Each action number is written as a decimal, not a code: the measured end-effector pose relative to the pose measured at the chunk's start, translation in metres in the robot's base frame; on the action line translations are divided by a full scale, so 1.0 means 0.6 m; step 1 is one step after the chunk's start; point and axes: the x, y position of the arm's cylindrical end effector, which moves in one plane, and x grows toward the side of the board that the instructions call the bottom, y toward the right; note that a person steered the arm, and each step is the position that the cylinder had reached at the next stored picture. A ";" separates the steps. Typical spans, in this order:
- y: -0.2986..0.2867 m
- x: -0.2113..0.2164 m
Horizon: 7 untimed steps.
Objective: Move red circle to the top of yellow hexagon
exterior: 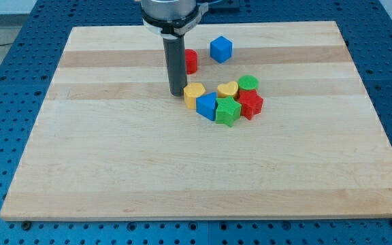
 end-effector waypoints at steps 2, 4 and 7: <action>0.006 0.000; 0.006 -0.001; -0.141 -0.140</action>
